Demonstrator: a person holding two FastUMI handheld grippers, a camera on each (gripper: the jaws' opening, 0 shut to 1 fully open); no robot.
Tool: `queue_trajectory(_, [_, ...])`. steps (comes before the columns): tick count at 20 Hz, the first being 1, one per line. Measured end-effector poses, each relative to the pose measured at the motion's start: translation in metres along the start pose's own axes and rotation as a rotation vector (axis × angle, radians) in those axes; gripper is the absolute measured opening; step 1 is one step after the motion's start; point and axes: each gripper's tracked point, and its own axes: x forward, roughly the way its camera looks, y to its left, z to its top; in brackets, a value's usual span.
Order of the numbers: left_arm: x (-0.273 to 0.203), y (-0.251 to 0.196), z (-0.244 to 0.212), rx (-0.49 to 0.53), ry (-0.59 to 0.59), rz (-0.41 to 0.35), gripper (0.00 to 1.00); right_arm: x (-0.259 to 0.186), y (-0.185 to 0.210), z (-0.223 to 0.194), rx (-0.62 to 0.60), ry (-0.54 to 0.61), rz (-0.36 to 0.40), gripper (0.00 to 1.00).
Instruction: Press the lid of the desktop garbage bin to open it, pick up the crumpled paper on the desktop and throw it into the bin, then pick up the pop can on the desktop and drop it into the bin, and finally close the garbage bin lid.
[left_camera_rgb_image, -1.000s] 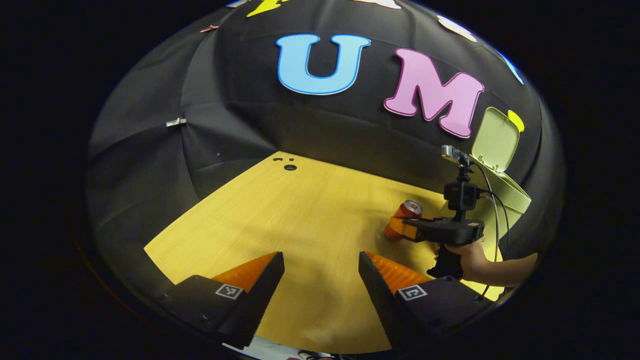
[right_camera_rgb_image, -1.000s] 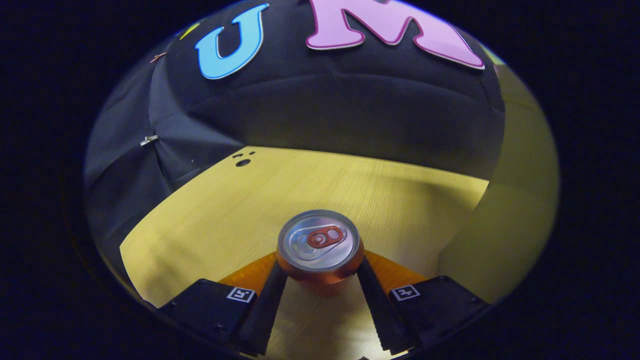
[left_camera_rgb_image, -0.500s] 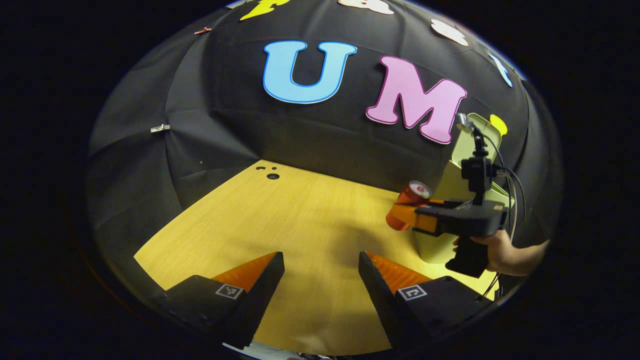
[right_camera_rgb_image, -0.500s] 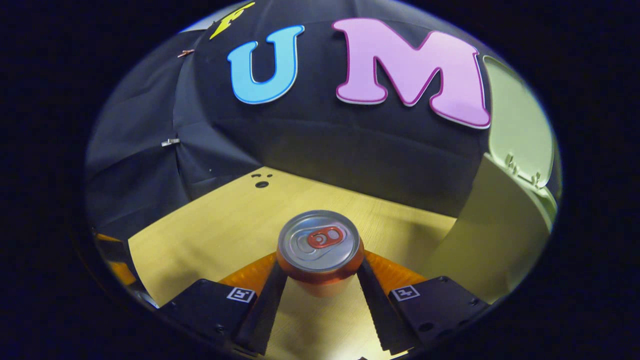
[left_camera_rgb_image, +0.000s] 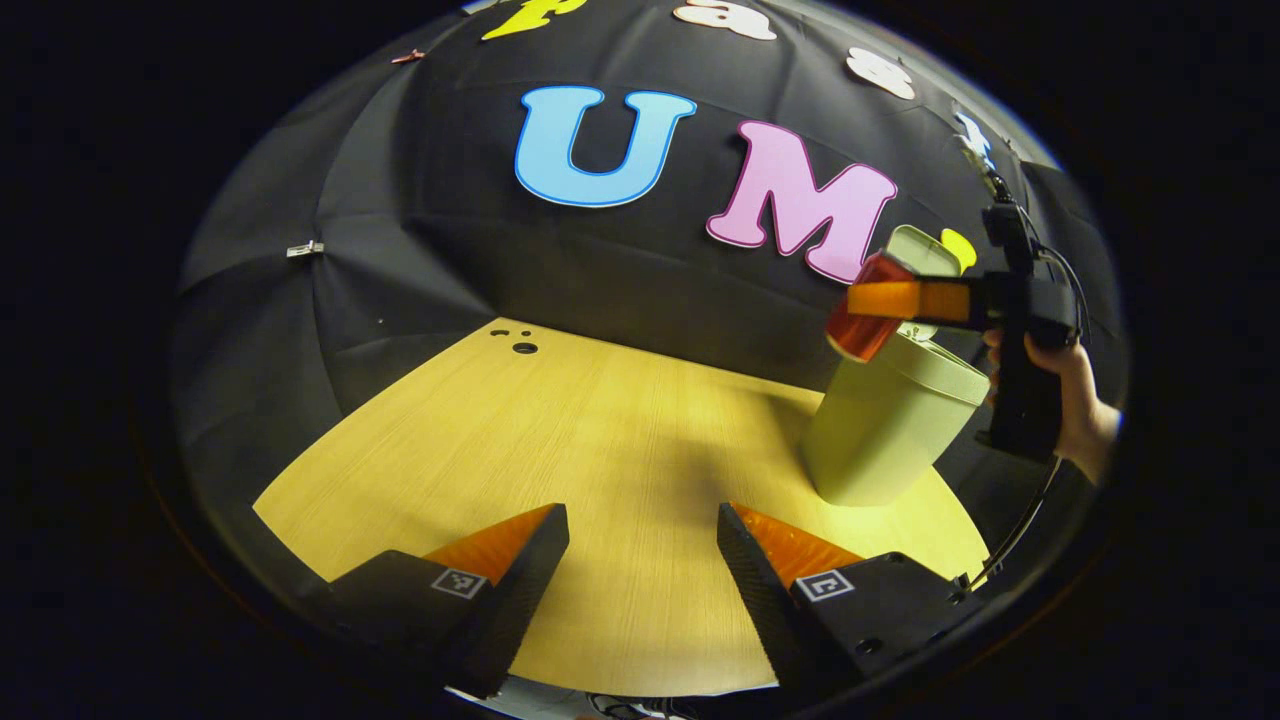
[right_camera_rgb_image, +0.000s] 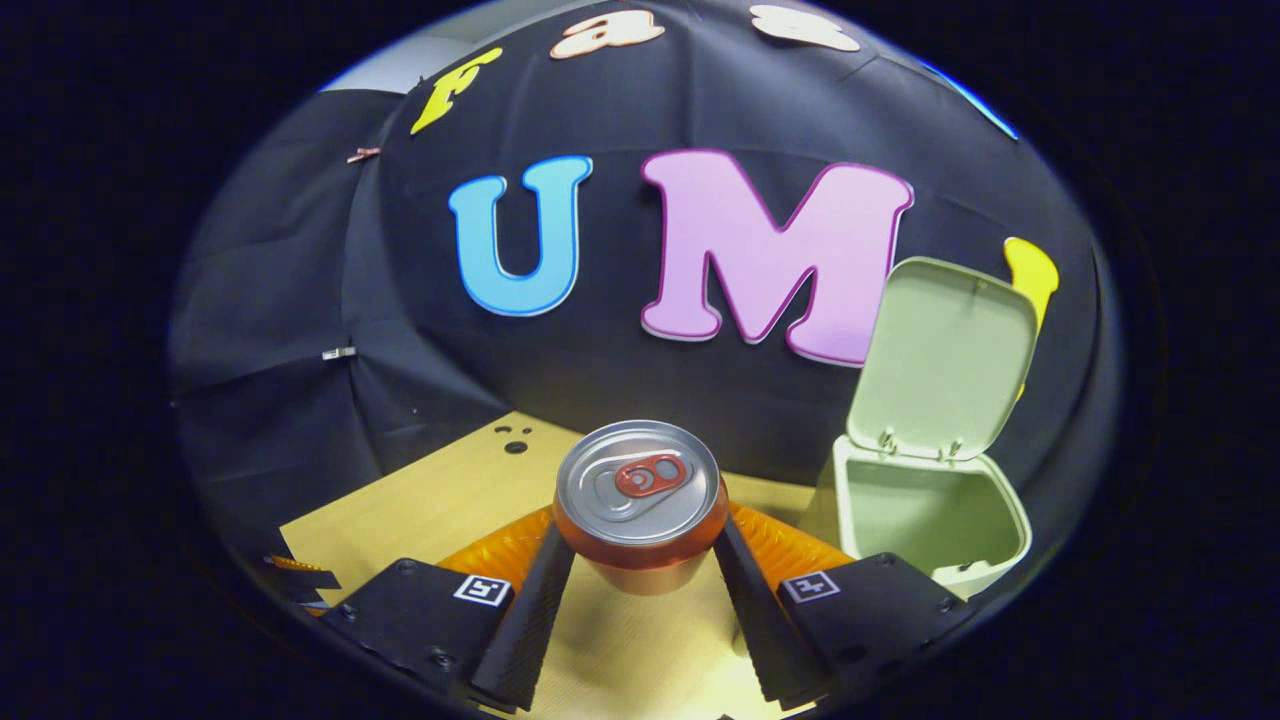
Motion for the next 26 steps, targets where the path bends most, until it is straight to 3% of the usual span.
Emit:
queue_trajectory(6, [-0.006, -0.001, 0.014, 0.016, -0.018, 0.019, 0.96, -0.028, -0.046, 0.056, -0.009, -0.102, -0.051, 0.83])
queue_trajectory(10, [0.002, -0.014, 0.018, 0.002, -0.034, 0.043, 0.96, -0.028, -0.084, 0.064, 0.002, -0.117, -0.074, 0.82])
queue_trajectory(16, [0.016, -0.035, 0.012, -0.001, -0.016, 0.063, 0.96, -0.022, -0.14, 0.051, -0.009, -0.095, -0.128, 0.83])
queue_trajectory(26, [0.031, -0.049, 0.01, 0.014, 0.027, 0.081, 0.96, -0.004, -0.192, 0.011, 0.031, -0.028, -0.184, 0.83])
